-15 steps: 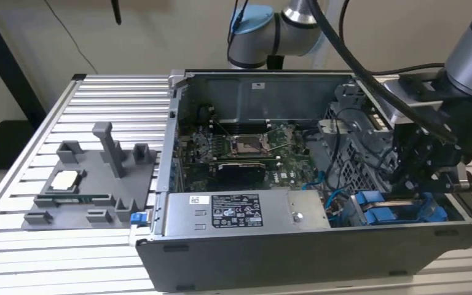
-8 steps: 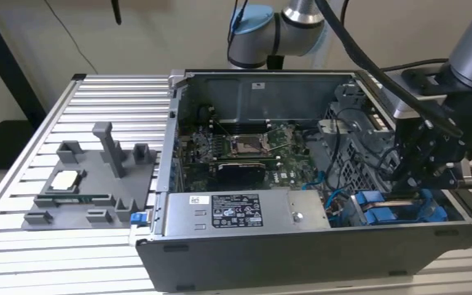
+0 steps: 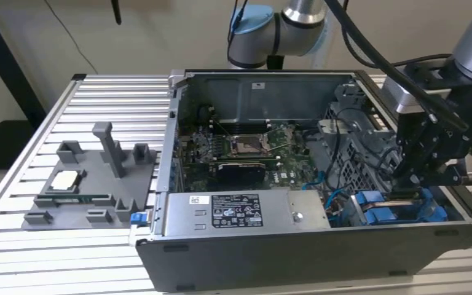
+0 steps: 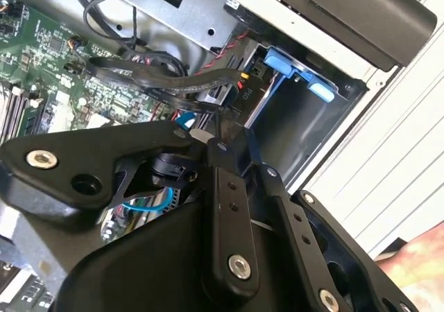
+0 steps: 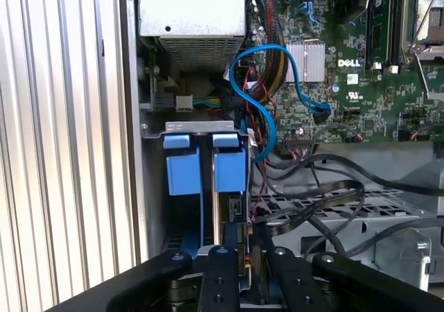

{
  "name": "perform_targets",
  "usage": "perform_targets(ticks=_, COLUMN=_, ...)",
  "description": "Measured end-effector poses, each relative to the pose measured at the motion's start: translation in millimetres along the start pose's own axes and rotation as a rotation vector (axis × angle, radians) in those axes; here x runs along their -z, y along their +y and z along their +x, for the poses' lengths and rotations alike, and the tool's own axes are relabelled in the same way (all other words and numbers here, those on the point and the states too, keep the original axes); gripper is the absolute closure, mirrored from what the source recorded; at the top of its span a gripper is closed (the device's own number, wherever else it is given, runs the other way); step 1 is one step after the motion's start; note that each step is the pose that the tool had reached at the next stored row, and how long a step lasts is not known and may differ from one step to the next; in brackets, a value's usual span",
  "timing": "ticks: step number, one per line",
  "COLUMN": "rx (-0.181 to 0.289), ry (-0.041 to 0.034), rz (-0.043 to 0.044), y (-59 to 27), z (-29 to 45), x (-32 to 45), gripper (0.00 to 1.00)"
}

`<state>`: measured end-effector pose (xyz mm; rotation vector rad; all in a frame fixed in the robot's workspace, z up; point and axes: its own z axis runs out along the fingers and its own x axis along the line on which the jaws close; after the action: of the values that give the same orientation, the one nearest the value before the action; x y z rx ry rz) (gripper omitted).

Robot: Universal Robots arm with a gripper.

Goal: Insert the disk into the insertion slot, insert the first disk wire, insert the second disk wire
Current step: 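Insert the second disk wire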

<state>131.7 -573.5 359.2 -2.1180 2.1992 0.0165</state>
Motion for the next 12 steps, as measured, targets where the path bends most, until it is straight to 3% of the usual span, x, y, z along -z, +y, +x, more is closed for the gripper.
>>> perform_targets(ticks=12, rx=0.0, ry=0.0014, rz=0.0, y=-0.4, z=-0.5, x=7.2, gripper=0.76)
